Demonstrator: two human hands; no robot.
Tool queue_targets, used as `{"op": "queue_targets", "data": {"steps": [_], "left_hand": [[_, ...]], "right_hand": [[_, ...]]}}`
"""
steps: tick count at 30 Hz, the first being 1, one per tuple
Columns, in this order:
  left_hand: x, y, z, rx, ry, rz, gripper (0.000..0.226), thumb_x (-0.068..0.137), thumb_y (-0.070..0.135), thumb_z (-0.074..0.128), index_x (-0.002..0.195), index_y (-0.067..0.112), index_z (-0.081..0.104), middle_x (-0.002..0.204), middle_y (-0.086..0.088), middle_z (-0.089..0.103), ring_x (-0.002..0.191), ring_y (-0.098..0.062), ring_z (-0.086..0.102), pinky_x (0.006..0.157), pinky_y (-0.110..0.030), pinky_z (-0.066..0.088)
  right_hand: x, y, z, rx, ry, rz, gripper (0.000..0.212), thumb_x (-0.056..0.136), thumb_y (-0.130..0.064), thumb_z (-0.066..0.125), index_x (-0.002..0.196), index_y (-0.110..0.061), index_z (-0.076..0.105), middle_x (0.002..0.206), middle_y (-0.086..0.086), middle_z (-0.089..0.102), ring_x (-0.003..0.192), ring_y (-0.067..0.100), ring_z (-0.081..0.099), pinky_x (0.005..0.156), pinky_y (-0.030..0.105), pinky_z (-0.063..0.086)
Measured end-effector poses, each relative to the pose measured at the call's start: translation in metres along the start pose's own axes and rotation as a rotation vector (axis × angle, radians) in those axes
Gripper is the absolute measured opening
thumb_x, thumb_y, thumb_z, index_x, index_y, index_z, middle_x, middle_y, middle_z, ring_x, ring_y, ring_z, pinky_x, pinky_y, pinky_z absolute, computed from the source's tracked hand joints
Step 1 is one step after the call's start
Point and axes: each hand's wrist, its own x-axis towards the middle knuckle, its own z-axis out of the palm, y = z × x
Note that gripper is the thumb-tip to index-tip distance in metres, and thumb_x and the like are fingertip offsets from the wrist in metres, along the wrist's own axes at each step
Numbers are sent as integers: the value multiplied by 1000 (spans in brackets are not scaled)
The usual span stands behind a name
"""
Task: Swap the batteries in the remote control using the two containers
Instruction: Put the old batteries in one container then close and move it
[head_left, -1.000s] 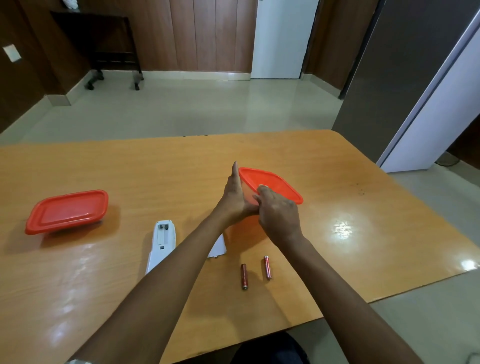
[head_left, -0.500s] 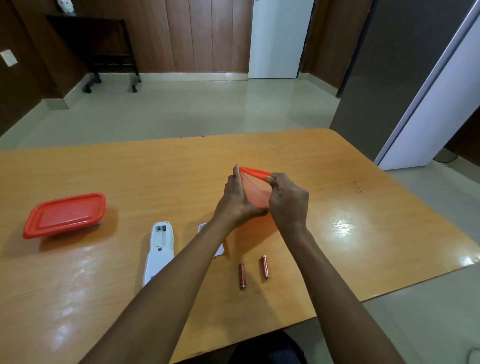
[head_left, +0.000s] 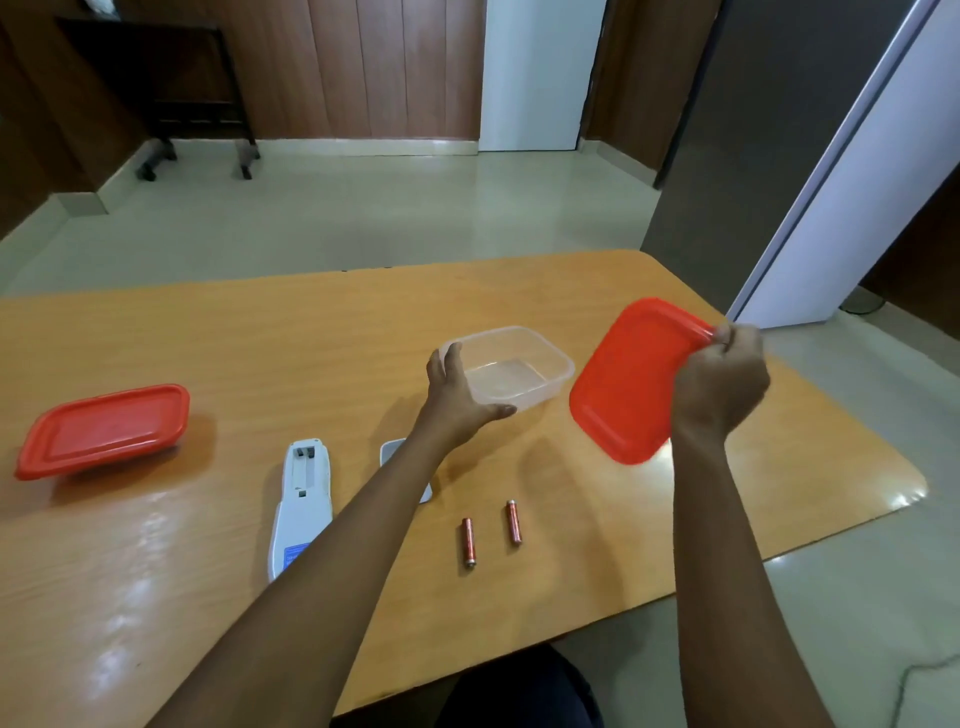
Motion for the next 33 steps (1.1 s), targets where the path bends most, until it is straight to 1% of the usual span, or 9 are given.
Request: {"op": "queue_targets", "data": {"steps": [6, 11, 14, 17, 20, 23, 28, 30, 33], "left_hand": [[-1, -2, 2, 91, -113, -90, 110, 74, 29, 76, 150, 18, -4, 151, -4, -37, 148, -22, 0, 118, -35, 19], [-10, 4, -5, 190, -92, -29, 91, 80, 31, 70, 149, 16, 13, 157, -6, -23, 146, -25, -16, 119, -39, 8], [-26, 7, -10, 249, 25, 93, 60, 87, 20, 60, 141, 12, 35, 156, -9, 10, 144, -29, 3, 113, -38, 21], [-53, 5, -9, 328, 118, 185, 33, 87, 11, 53, 120, 9, 57, 131, -11, 46, 126, -29, 32, 99, -36, 36], [-81, 2, -6, 357, 90, 156, 24, 89, 11, 47, 104, 5, 65, 110, -12, 59, 108, -27, 53, 86, -39, 46], [-101, -5, -1, 435, 10, 107, 24, 90, 16, 45, 100, 5, 64, 105, -9, 61, 97, -26, 59, 80, -41, 49], [-110, -12, 2, 492, -48, 26, 26, 89, 23, 48, 107, 6, 59, 111, -6, 59, 98, -24, 58, 78, -37, 48], [-112, -11, 4, 538, -75, -14, 29, 90, 25, 49, 109, 5, 56, 112, -8, 59, 100, -25, 58, 74, -36, 46], [-118, -10, 9, 576, -105, -57, 24, 90, 20, 47, 109, 4, 50, 106, -11, 61, 94, -27, 59, 64, -32, 41]], "right_hand": [[-13, 36, -8, -62, -244, 307, 27, 94, -6, 37, 99, 9, 59, 105, 27, 61, 96, 38, 57, 75, 40, 43], [-28, 46, -1, -96, -419, 359, 28, 94, -5, 36, 108, 4, 59, 113, 22, 61, 102, 36, 57, 76, 35, 43], [-33, 48, -2, -145, -481, 322, 32, 89, 0, 37, 114, 0, 58, 119, 19, 60, 106, 33, 56, 73, 28, 37], [-42, 45, -7, -183, -517, 262, 35, 86, -1, 38, 115, -4, 58, 123, 14, 58, 112, 32, 53, 79, 29, 39], [-55, 37, -12, -229, -514, 190, 34, 85, -2, 40, 113, -5, 60, 122, 13, 58, 118, 32, 46, 86, 36, 42], [-63, 30, -15, -248, -531, 172, 36, 84, 2, 41, 116, -2, 57, 126, 15, 54, 121, 33, 42, 85, 36, 42], [-70, 24, -23, -172, -650, 189, 37, 83, 3, 39, 113, -2, 60, 123, 14, 57, 108, 30, 55, 75, 27, 39], [-77, 20, -26, -132, -717, 188, 31, 82, 2, 40, 100, -4, 65, 108, 14, 64, 97, 29, 60, 73, 29, 42], [-94, 14, -29, 8, -919, 236, 23, 81, 4, 41, 78, -7, 61, 76, 15, 64, 60, 23, 58, 59, 32, 45]]}}
